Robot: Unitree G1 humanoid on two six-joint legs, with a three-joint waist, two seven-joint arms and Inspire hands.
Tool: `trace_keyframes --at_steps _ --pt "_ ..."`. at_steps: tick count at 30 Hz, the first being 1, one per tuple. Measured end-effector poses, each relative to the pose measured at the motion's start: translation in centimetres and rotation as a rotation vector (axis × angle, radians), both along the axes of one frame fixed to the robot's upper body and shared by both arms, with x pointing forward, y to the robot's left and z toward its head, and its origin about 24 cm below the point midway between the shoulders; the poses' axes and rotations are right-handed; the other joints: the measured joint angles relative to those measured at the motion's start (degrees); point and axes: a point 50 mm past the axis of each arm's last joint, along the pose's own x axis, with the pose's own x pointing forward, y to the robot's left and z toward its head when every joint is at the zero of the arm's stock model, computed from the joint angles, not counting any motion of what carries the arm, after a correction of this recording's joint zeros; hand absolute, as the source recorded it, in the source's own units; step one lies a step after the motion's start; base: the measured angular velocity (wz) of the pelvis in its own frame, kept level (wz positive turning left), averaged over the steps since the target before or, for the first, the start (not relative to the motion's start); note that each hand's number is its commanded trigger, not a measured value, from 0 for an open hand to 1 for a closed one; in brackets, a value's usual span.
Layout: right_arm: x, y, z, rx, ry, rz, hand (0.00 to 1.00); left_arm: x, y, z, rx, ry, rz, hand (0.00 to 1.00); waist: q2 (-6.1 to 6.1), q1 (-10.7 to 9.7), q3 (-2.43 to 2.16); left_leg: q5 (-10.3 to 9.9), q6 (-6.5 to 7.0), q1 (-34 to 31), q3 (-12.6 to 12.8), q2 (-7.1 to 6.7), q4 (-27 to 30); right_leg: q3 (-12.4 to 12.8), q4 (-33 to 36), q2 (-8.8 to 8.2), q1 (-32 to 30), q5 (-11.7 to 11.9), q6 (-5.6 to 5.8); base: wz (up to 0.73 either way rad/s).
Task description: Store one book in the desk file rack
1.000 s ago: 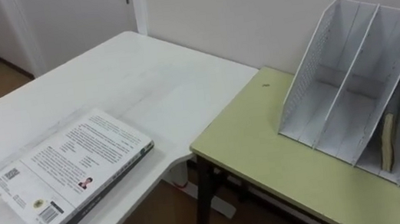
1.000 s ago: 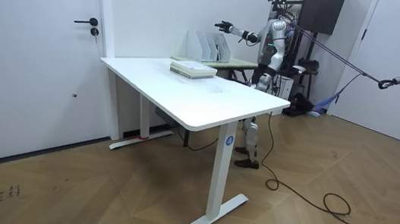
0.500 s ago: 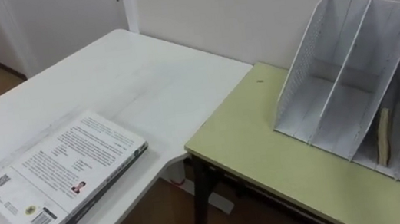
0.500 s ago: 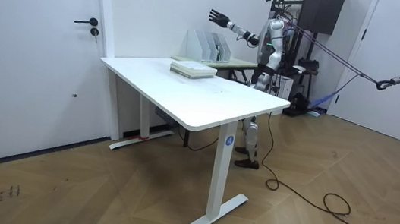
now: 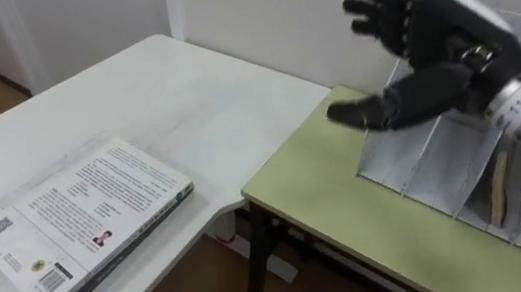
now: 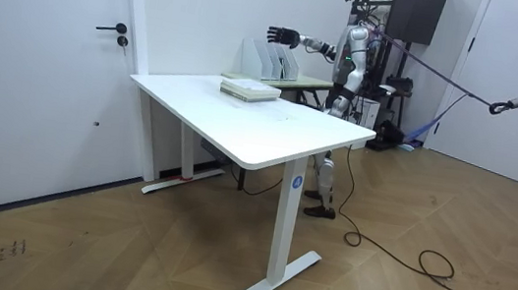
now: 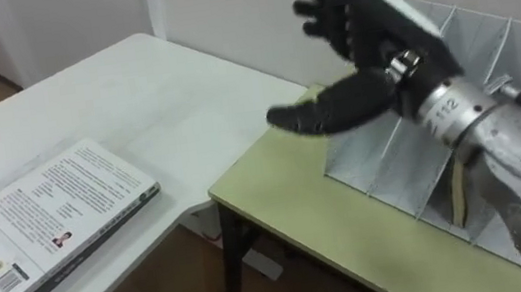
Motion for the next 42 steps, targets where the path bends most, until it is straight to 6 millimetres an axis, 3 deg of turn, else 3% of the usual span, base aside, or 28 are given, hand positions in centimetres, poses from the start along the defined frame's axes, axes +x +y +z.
trace_keyframes --at_steps 5,8,12,17,20,22,25,29,34,42 --pt "-0.6 1.1 -1.3 -0.116 0.082 0.159 0.00 0.1 0.0 -0.1 -0.014 0.013 -0.006 0.00 0.13 0.63 0.10 -0.04 -0.05 -0.11 0.02 0.12 0.10 -0.05 -0.05 0.08 -0.08 0.14 -0.18 0.00" --pt "-1.7 1.3 -3.5 -0.168 0.174 0.237 0.00 0.3 -0.1 -0.1 -0.027 0.011 -0.025 0.00 0.22 1.93 0.17 -0.14 -0.18 -0.24 -0.32 0.27 0.50 -0.51 -0.07 0.12 0.15 0.29 -0.30 0.06" --pt "-3.9 1.1 -8.2 -0.236 0.379 0.307 0.00 1.2 -0.3 0.0 -0.050 0.003 -0.057 0.00 0.96 3.04 0.69 -0.13 -0.18 -0.37 -0.73 0.16 0.76 -0.77 -0.03 0.02 0.23 0.29 -0.30 0.05" --pt "-7.1 -2.1 -15.2 -0.332 0.732 0.218 0.00 1.5 -0.3 -0.2 -0.055 0.018 -0.062 0.00 1.51 4.23 0.97 -0.14 -0.16 -0.87 -0.78 0.07 0.74 -0.71 -0.05 -0.07 -0.03 0.29 -0.31 0.00" --pt "-9.4 -4.0 -18.6 -0.370 0.905 0.149 0.00 1.5 -0.4 -0.2 -0.059 0.016 -0.054 0.00 1.68 4.12 0.81 -0.14 -0.16 -1.40 -0.93 0.01 1.19 -1.14 -0.32 -0.17 -0.25 0.29 -0.31 0.03" --pt "-11.1 -4.9 -20.4 -0.377 1.005 0.116 0.00 1.5 -0.5 -0.2 -0.057 0.021 -0.055 0.00 1.87 4.09 0.27 -0.13 -0.15 -1.82 -0.93 -0.01 1.37 -1.25 -0.55 -0.18 -0.59 0.32 -0.33 0.00" --pt "-13.5 -5.5 -22.9 -0.342 1.137 0.071 0.00 1.2 -0.4 -0.4 -0.049 0.039 -0.046 0.00 2.38 3.66 0.21 -0.11 -0.16 -1.05 -0.91 0.01 1.27 -1.81 -1.00 -0.19 0.59 0.32 -0.32 0.09" --pt "-15.5 -5.3 -25.1 -0.314 1.248 0.034 0.00 1.2 -0.7 -0.5 -0.034 0.040 -0.035 0.00 2.74 3.16 0.27 -0.12 -0.16 -1.23 -0.99 0.03 1.30 -2.43 -1.10 -0.28 0.55 0.28 -0.32 0.04" --pt "-17.8 -6.4 -27.3 -0.239 1.358 -0.131 0.00 1.2 -1.1 -0.7 -0.022 0.044 -0.034 0.00 2.85 3.27 0.30 -0.13 -0.16 -1.26 -0.90 -0.03 1.14 -2.45 -1.20 -0.38 0.34 0.21 -0.21 0.00" --pt "-21.4 -7.0 -29.5 -0.081 1.447 -0.423 0.00 0.6 -1.4 -1.0 -0.005 0.054 0.014 0.00 3.33 3.04 0.24 -0.13 -0.18 -0.89 -0.78 0.00 1.30 -2.57 -2.20 -0.08 1.43 0.40 -0.21 0.03"
